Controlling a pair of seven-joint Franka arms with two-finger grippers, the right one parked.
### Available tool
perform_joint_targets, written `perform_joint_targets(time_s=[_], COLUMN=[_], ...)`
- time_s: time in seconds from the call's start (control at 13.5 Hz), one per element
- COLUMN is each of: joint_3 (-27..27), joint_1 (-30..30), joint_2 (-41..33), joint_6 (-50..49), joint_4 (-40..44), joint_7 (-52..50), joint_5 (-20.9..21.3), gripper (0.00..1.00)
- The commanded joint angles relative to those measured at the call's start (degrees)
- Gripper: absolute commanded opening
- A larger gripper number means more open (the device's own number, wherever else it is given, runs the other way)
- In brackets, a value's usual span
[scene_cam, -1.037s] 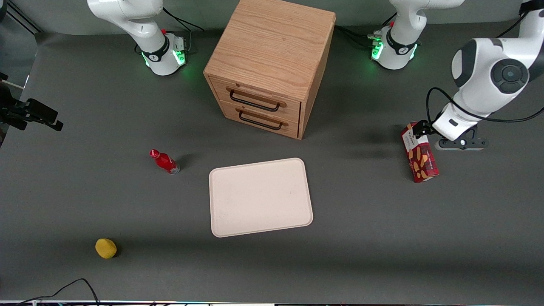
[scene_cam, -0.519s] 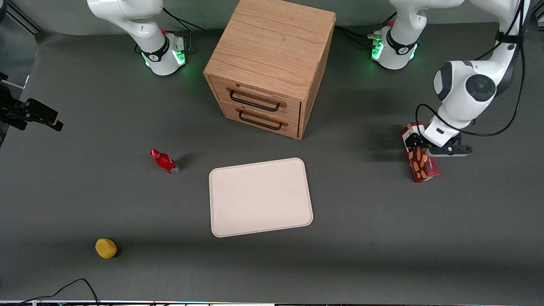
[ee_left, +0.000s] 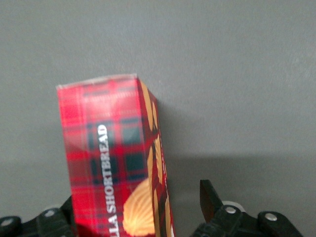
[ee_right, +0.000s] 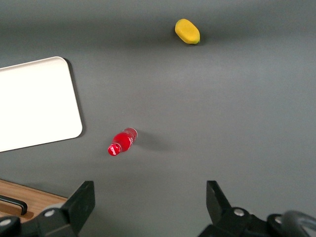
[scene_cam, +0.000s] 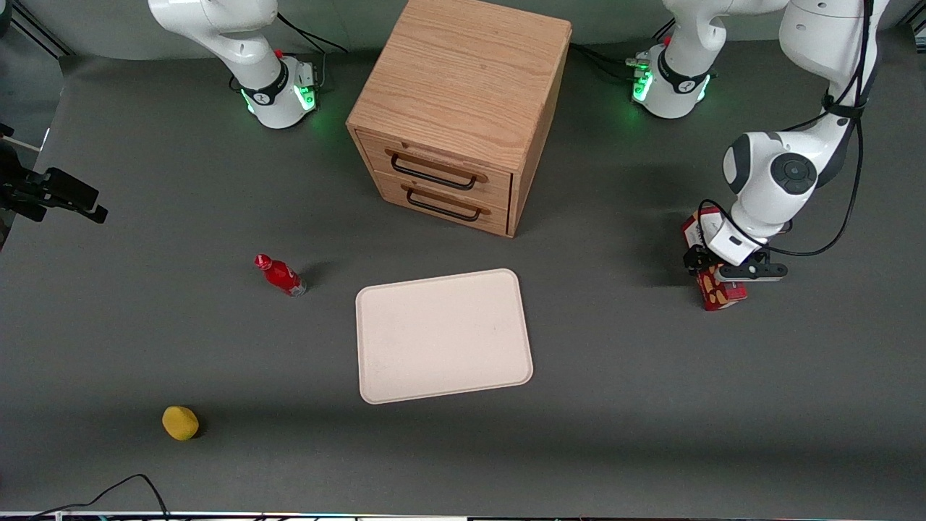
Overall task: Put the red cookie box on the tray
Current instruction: 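Close the left gripper on the shortbread box and lift it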
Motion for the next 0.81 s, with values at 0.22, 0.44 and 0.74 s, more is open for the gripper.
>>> perform_joint_targets(time_s=[0.22,0.44,0.74], joint_3=[0.03,0.03,0.03], joint_1=[0.49,0.58,0.58], joint_2=[0.33,0.07,-1.07], joint_6=[-0.48,-0.66,-2.85], joint_4=[2.02,2.02,2.10], joint_7=[1.44,1.35,1.35], joint_5=[-0.27,-0.27,-0.27], gripper=[0.92,0.88,0.65])
